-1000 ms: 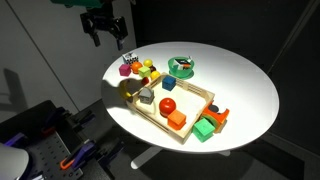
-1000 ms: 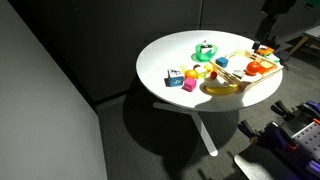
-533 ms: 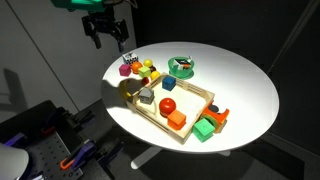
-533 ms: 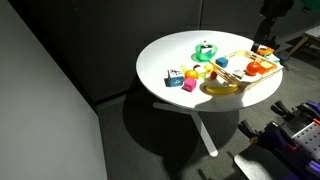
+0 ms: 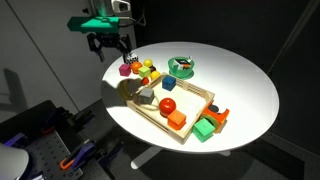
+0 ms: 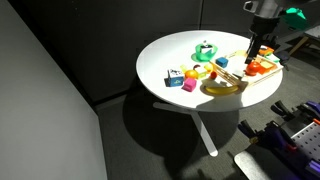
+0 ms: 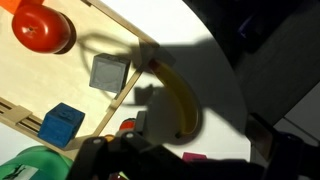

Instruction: Pick up the banana and drop it in the wooden tray

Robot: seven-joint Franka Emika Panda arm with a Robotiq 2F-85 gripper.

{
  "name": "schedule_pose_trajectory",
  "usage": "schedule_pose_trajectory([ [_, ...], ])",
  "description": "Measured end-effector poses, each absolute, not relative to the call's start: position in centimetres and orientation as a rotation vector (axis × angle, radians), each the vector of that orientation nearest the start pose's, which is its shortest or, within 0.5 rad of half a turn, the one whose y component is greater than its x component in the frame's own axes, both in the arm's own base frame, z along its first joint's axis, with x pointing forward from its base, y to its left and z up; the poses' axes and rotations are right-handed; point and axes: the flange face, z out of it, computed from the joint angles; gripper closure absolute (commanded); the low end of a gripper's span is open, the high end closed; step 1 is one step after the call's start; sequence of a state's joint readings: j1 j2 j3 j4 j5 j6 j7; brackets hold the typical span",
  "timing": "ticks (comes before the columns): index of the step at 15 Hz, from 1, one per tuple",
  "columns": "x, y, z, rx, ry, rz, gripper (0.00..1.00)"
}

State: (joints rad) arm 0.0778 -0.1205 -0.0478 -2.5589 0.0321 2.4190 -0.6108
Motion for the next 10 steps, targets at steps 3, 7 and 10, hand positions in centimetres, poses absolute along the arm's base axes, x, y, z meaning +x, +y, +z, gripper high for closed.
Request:
schedule_pose_trajectory([
  [3,44.4,1.9,28.4,-2.928,-1.06,0.044,0.0],
  [7,44.7,2.6,25.2,-2.9,-1.209,0.081,0.0],
  [10,44.9,3.0,23.4,-2.885,-1.333,0.106,0.0],
])
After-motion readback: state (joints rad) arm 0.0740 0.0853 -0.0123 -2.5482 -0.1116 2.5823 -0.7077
